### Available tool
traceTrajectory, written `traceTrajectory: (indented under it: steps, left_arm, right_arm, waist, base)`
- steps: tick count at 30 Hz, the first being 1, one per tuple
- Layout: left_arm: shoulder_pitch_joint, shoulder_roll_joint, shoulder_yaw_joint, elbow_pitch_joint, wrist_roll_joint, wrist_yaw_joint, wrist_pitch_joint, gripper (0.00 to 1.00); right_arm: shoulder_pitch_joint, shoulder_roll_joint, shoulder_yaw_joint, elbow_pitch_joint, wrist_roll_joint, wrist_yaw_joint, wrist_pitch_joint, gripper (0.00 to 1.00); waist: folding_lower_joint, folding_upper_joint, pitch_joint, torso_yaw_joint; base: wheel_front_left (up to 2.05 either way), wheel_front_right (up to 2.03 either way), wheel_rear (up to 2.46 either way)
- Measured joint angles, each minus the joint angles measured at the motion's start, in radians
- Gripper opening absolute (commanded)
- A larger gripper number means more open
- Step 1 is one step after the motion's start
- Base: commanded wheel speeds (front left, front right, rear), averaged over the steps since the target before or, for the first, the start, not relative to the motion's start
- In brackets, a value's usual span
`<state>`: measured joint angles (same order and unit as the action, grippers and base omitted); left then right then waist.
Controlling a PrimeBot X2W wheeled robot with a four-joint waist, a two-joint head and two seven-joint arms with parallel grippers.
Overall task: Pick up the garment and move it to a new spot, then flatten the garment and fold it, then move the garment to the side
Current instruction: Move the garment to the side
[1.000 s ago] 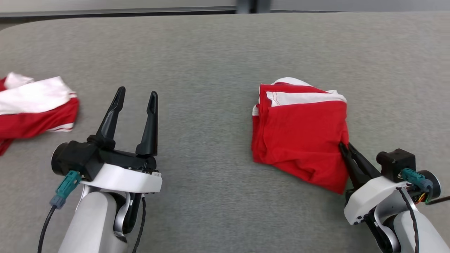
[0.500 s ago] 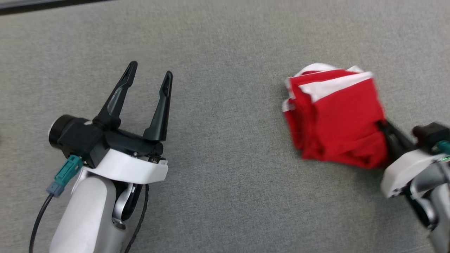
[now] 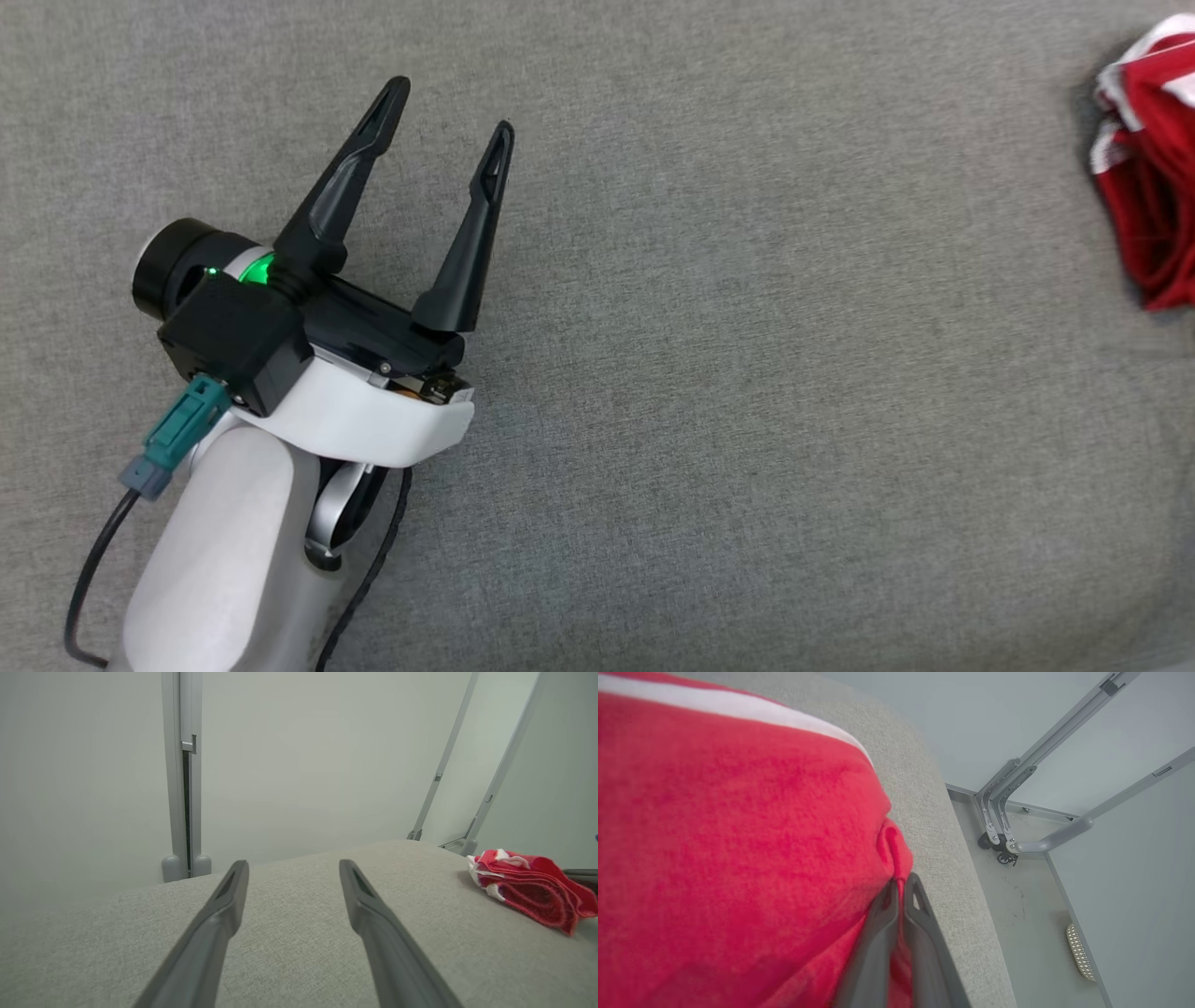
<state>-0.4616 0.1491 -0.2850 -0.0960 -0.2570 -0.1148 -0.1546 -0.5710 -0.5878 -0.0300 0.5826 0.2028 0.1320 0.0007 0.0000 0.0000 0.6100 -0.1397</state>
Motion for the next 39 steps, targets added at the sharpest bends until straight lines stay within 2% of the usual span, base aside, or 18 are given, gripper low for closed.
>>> traceTrajectory:
  steps: [1,2,3,4,10,15,20,27,31,39]
  left_arm:
    - [-0.003,0.002,-0.001,0.000,0.000,0.000,0.000,1.00]
    - [-0.007,0.004,0.000,0.001,0.000,0.000,-0.002,1.00]
    - [-0.010,0.005,-0.001,0.002,0.000,0.000,-0.002,1.00]
    - [-0.013,0.006,0.000,0.005,0.000,0.000,-0.004,1.00]
    - [-0.008,0.011,0.001,0.044,-0.013,0.000,-0.020,1.00]
    - [0.045,0.013,0.017,0.076,-0.035,0.012,-0.035,1.00]
    - [0.104,0.025,0.053,0.089,-0.054,0.038,-0.044,1.00]
    - [0.194,0.028,0.097,0.107,-0.090,0.076,-0.055,1.00]
    - [0.231,0.023,0.119,0.121,-0.110,0.093,-0.066,1.00]
    - [0.276,0.021,0.156,0.142,-0.124,0.125,-0.081,1.00]
  right_arm:
    - [-0.012,0.000,-0.012,0.021,-0.011,0.000,0.000,0.05]
    - [-0.025,0.008,-0.028,0.037,-0.012,0.000,-0.005,0.37]
    - [-0.035,0.016,-0.046,0.061,-0.014,0.000,-0.006,0.55]
    - [-0.043,0.025,-0.059,0.080,-0.023,0.000,-0.005,1.00]
    - [-0.003,0.098,-0.151,0.147,-0.026,0.000,-0.098,1.00]
    - [0.113,0.181,-0.174,0.114,0.004,0.000,-0.201,1.00]
    - [0.224,0.282,-0.169,-0.045,0.033,0.000,-0.245,1.00]
    - [0.343,0.397,-0.100,-0.319,-0.010,0.000,-0.235,1.00]
    - [0.382,0.440,-0.060,-0.441,-0.032,0.000,-0.190,1.00]
    - [0.428,0.466,-0.011,-0.572,-0.050,0.000,-0.122,1.00]
  waist:
    - [0.0000,0.0000,0.010,0.002]
    - [0.0000,0.0000,0.019,0.004]
    - [0.0000,0.0000,0.026,0.006]
    - [0.0000,0.0000,0.031,0.006]
    - [0.0000,0.0000,-0.003,-0.003]
    - [0.0000,0.0000,-0.071,-0.015]
    - [0.0000,0.0000,-0.144,-0.031]
    - [0.0000,0.0000,-0.235,-0.029]
    - [0.0000,0.0000,-0.269,0.008]
    - [0.0000,0.0000,-0.317,0.103]
  base:
    - [0.00,0.00,0.00]
    - [0.00,0.00,0.00]
    - [0.00,0.00,0.00]
    - [0.00,0.00,0.00]
    - [0.00,0.00,0.00]
    - [0.00,0.00,0.00]
    - [0.00,0.00,0.00]
    - [0.00,0.00,0.00]
    - [0.00,0.00,0.00]
    - [0.00,0.00,0.00]
